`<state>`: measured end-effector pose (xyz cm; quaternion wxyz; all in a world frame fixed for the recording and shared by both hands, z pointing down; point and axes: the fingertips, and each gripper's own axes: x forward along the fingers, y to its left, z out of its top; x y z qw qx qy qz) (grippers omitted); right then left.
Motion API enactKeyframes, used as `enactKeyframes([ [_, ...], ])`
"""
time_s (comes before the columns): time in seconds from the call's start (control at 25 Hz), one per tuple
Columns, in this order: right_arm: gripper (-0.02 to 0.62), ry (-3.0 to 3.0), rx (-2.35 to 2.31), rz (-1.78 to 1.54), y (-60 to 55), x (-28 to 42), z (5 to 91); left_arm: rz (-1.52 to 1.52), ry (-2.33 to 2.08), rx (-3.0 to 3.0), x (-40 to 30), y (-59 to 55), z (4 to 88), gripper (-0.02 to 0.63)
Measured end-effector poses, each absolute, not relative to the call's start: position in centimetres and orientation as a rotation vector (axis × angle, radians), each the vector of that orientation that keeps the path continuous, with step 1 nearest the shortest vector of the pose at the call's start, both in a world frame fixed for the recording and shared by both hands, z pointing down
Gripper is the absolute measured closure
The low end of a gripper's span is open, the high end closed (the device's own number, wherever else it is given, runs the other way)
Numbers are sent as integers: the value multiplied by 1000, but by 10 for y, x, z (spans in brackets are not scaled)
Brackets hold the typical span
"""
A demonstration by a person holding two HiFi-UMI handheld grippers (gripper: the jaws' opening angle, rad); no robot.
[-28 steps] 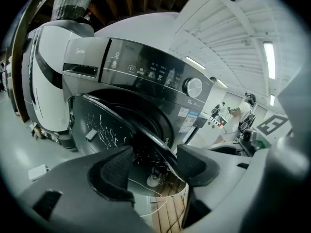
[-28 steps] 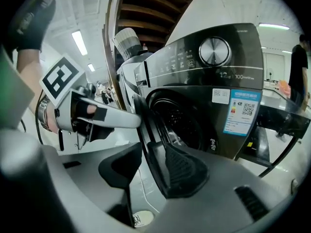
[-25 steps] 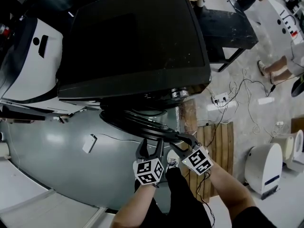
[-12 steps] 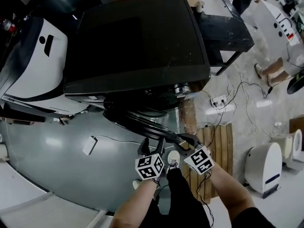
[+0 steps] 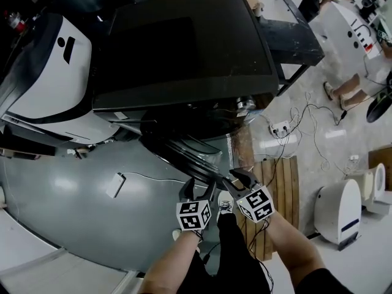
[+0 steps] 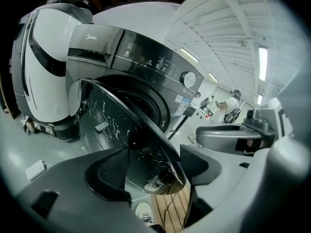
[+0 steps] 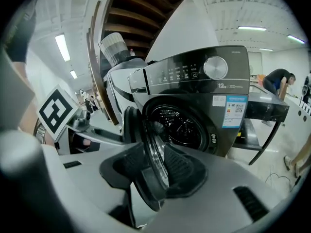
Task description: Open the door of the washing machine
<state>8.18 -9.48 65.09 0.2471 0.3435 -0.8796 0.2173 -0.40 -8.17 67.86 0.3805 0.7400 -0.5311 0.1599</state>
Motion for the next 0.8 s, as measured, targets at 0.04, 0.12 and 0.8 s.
enactKeyframes([
  [0.04,449,-2403,931,594,-92,76,650,420,-1343,1901,-7,-77,679,284],
  [0.12,449,-2411,910,590,-85,61,651,456,-1314,1928,-13,-67,679,284],
  [0.8,449,-2463,629,600,-20,-81,658,426,-1289,1952,-109,12,672,285],
])
